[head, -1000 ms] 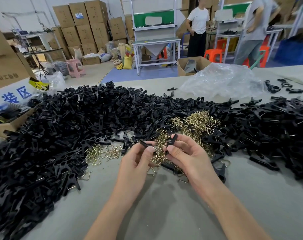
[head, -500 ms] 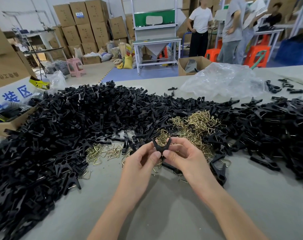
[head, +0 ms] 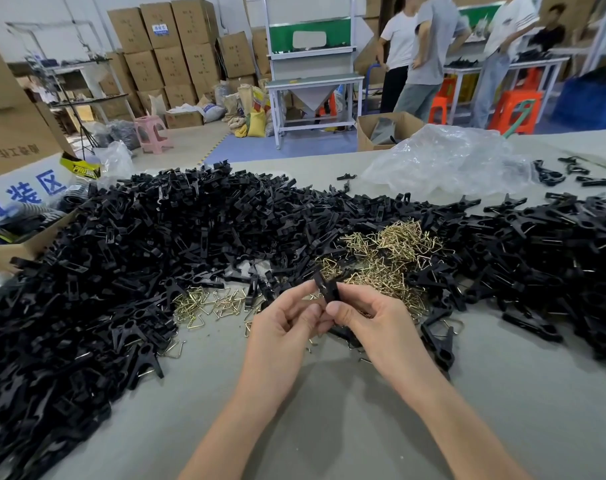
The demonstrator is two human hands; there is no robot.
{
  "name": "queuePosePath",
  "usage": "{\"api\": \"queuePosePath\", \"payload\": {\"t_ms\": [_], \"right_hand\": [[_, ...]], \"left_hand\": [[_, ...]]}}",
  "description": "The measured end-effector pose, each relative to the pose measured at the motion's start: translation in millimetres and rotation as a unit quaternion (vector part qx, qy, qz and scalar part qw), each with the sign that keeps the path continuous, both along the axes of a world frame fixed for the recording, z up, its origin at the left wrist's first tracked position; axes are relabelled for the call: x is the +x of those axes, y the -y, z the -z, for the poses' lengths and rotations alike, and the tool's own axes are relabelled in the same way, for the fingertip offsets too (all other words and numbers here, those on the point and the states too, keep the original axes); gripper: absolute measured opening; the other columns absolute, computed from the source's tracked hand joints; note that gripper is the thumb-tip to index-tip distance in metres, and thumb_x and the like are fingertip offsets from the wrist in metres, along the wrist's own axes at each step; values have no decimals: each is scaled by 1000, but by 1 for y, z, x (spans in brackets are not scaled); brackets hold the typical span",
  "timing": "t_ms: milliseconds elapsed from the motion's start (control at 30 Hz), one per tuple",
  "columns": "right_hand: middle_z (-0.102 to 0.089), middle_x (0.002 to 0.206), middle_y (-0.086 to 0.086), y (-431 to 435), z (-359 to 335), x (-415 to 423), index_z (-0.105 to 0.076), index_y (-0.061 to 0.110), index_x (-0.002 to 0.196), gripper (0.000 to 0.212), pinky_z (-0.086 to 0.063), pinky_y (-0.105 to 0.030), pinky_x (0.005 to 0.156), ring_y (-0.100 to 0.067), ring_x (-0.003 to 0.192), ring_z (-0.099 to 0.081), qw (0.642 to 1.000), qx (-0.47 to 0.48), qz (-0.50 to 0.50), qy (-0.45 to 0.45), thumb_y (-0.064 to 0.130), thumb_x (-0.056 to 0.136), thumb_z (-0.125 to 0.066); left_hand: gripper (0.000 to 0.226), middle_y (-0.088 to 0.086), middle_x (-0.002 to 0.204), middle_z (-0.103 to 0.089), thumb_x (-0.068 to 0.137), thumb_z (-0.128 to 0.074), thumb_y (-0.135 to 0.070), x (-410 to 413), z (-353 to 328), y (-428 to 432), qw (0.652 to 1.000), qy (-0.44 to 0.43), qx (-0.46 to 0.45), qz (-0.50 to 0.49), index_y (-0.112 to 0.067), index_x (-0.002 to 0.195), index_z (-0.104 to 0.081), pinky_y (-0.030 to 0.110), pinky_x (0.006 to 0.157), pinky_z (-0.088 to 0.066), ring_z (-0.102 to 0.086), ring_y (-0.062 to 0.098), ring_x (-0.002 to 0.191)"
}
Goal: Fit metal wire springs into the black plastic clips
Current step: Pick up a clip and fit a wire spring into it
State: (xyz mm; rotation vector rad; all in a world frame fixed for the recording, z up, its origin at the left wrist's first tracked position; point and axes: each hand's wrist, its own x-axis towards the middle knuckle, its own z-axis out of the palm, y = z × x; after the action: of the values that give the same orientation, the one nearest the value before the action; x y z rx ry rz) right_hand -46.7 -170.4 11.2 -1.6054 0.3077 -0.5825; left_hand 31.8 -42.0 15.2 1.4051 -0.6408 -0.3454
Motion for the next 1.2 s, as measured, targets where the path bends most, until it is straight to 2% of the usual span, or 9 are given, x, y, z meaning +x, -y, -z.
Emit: {"api": "queuePosePath", "payload": {"t_ms": [167,267,400,500,567,867,1000,1100,1200], "right_hand": [[-77,100,16,0,1,-3,-74,35,104,21,-49,-8,84,1,101,-70,1000,-17,-12,8,22,88,-77],[-77,99,14,1,2,-3,-72,37,103,20,-52,-14,87,-2,98,-71,999,-22,23,23,22,90,-77],[-76,92,7,10,-1,-6,-73,32,102,16,-56,-22,79,-7,84,-72,992,20,108,62,23,90,-76],[-75,94,12,13,0,-7,-72,39,101,18,-53,-23,83,-6,88,-70,990,-17,131,52,25,90,-76],[-74,97,19,12,1,-6,-71,44,98,24,-52,-19,86,-2,94,-69,989,-32,137,43,23,90,-76],[-71,111,17,11,1,-5,-69,43,109,33,-46,-11,89,4,103,-64,986,-68,150,10,13,94,-70],[-70,113,15,12,2,-5,-70,36,116,29,-43,-6,86,4,103,-63,984,-88,152,-6,16,95,-68],[-70,112,16,11,2,-5,-71,36,117,29,-41,-4,83,6,102,-62,984,-93,152,-8,16,95,-69],[-70,110,18,9,0,-6,-69,42,112,30,-39,-1,80,9,100,-60,984,-99,151,-5,17,95,-69]], "left_hand": [[57,-4,108,-76,99,-48,10,-5,-3,0,1000,-8,-7,20,-39,101,-79,17,82,-55,-73,16,102],[49,-7,108,-71,101,-47,3,-1,2,-2,996,83,43,-13,-38,112,-72,18,82,-54,-69,14,102],[34,-16,117,-56,102,-51,-29,15,18,-7,893,334,285,-97,-32,136,-55,18,96,-37,-48,4,112],[42,-14,131,-52,102,-43,-47,19,24,-3,818,404,396,-102,-35,142,-49,28,101,-25,-41,11,121],[42,-15,129,-52,101,-41,-52,21,24,3,802,425,408,-98,-37,139,-52,30,100,-25,-42,13,121],[18,-24,106,-54,94,-61,-47,26,25,0,854,373,348,-100,-38,105,-51,23,95,-24,-45,2,103],[15,-23,101,-53,95,-65,-32,25,22,-1,885,344,298,-101,-38,90,-52,32,97,-34,-46,1,99],[16,-20,100,-55,95,-65,-25,23,17,-2,919,295,236,-114,-35,87,-55,30,89,-42,-52,4,100],[13,-13,81,-63,97,-64,-24,21,14,-3,959,195,173,-107,-33,89,-58,22,68,-45,-57,3,73]]}}
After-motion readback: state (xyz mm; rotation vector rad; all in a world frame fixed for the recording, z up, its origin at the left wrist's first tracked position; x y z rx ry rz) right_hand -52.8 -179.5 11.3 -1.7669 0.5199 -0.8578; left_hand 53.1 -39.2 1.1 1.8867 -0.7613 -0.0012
